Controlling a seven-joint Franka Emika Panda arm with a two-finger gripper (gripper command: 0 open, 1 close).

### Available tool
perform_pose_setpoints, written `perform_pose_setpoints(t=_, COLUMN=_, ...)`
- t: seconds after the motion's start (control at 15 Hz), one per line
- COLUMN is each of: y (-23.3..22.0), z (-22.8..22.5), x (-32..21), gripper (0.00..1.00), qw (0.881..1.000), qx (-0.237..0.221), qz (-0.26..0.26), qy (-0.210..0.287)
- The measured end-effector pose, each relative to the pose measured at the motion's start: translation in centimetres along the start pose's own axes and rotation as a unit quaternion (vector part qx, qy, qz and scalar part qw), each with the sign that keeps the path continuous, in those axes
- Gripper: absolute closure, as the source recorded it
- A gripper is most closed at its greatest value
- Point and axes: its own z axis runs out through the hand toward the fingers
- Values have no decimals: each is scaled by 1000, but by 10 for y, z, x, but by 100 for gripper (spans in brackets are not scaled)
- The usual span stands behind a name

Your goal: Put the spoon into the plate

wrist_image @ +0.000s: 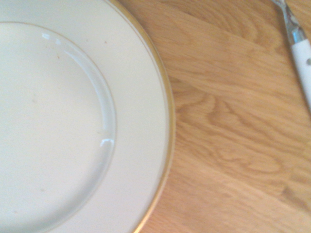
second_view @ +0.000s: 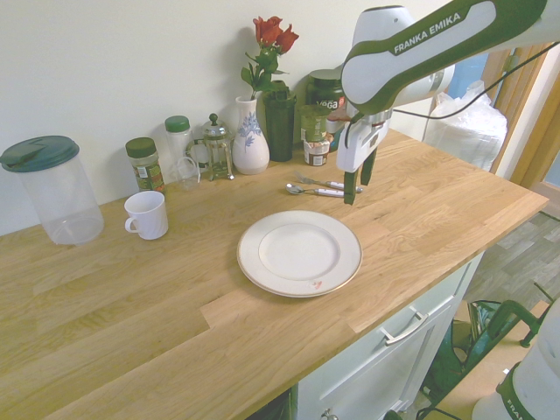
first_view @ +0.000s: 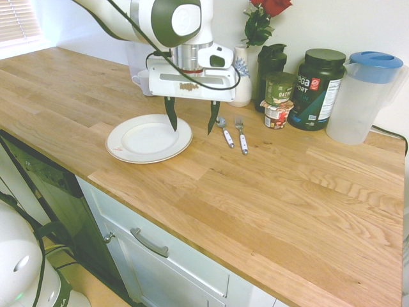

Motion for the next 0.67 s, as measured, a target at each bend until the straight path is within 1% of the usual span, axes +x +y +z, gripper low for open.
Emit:
perform_pose_setpoints(t=0.2, y=-5, z=1, x=29, gripper=0, qw=999, qx=-1, qz=-34, qy=5)
perform_pose_setpoints(t=0.47, y=-17, z=40, x=57, gripper=0, qw=999, qx=-8, qz=-50, qy=10)
perform_pose_setpoints(t=0.67, y=-23, z=54, x=72, gripper=0, qw=998, qx=-12, qz=-56, qy=13)
